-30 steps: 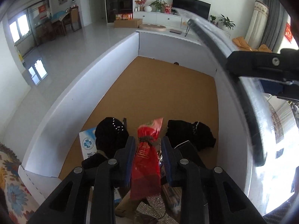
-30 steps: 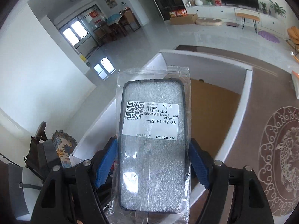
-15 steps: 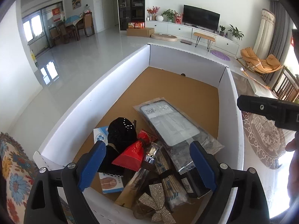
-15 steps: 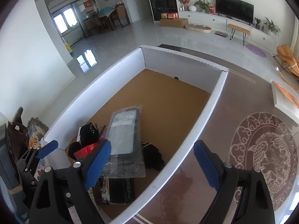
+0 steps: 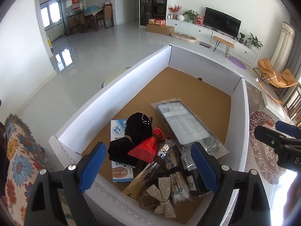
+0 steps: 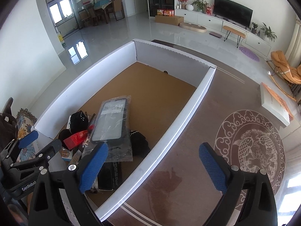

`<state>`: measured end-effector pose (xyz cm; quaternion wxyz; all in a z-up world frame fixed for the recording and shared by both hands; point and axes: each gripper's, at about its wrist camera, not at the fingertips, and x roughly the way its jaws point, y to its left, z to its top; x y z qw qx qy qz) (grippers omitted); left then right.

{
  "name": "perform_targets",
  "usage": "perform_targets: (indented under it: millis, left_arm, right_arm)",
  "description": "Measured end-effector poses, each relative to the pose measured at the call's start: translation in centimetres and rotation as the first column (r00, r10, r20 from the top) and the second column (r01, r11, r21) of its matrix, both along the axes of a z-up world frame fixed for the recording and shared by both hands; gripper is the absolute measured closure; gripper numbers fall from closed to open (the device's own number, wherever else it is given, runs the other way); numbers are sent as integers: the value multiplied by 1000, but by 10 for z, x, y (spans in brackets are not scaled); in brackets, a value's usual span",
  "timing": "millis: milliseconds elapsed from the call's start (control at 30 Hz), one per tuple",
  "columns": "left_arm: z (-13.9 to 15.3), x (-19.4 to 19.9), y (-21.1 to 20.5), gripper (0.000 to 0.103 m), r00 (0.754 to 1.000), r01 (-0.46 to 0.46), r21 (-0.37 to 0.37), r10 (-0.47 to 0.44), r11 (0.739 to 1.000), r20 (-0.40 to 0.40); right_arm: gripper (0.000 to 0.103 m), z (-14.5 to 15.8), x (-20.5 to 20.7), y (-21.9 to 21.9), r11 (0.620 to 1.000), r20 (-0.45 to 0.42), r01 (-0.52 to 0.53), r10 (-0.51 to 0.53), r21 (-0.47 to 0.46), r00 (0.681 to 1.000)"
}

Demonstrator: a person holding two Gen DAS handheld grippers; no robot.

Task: Organize objects

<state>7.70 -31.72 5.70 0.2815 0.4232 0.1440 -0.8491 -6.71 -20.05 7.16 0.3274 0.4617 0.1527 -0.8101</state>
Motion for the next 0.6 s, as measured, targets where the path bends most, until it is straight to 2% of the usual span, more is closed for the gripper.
perform_targets:
  millis: [300, 600]
  left_arm:
    - [5, 5, 3, 12, 1000, -6, -52, 6, 999, -4]
    - [10, 9, 5, 12, 999, -2, -70, -2, 998, -50]
  right_arm:
    - [6, -11, 18, -18, 997, -17, -55, 56, 51, 998]
    - [6, -14, 18, -19, 998, 1, -52, 52, 40, 999]
